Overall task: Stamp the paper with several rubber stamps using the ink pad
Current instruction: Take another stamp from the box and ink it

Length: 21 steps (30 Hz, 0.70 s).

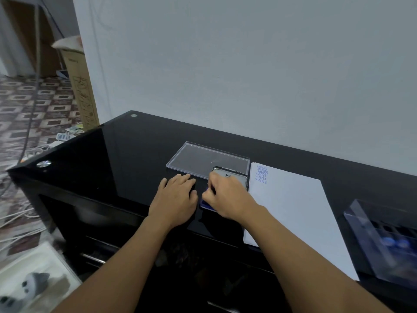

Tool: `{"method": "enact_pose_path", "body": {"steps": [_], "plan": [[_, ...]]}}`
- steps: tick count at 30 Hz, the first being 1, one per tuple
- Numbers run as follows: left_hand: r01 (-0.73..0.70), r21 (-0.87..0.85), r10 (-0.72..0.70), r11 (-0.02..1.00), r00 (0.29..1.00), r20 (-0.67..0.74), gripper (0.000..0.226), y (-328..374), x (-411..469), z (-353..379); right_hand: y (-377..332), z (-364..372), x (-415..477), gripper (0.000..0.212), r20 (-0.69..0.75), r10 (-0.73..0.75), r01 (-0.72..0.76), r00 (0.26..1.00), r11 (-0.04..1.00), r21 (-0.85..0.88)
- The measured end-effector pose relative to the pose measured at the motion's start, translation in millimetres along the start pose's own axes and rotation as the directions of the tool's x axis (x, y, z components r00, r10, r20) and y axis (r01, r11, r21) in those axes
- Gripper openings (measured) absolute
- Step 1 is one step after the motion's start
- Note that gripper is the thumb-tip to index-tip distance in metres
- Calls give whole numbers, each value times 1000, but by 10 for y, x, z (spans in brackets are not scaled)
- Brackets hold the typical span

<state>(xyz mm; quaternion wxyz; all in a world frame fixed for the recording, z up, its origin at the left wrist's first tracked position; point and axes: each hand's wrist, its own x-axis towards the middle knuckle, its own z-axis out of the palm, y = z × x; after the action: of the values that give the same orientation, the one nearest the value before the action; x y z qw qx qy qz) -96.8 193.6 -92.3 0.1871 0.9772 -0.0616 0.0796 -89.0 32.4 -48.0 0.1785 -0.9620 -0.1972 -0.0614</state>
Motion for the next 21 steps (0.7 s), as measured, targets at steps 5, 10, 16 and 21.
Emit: {"method": "enact_pose_path", "body": {"steps": [5,10,16,21], "plan": [[2,-6,-2,1000,1000,2,48,2,-2,1,-2,-11,-8,15,-3,-5,5,1000,1000,-7],[7,-4,-7,1000,1000,4,48,-4,1,-3,-21,-9,-14,15,-6,1,-1,1000,1000,-12],[8,6,-8,1000,1000,7,49,-14,14,15,-43,-23,-56,16,-22,-8,8,1000,1000,-8],[8,-2,-8,1000,1000,2,48,-17,24,21,-55,-49,-74,15,-13,-10,11,1000,1000,10]]}}
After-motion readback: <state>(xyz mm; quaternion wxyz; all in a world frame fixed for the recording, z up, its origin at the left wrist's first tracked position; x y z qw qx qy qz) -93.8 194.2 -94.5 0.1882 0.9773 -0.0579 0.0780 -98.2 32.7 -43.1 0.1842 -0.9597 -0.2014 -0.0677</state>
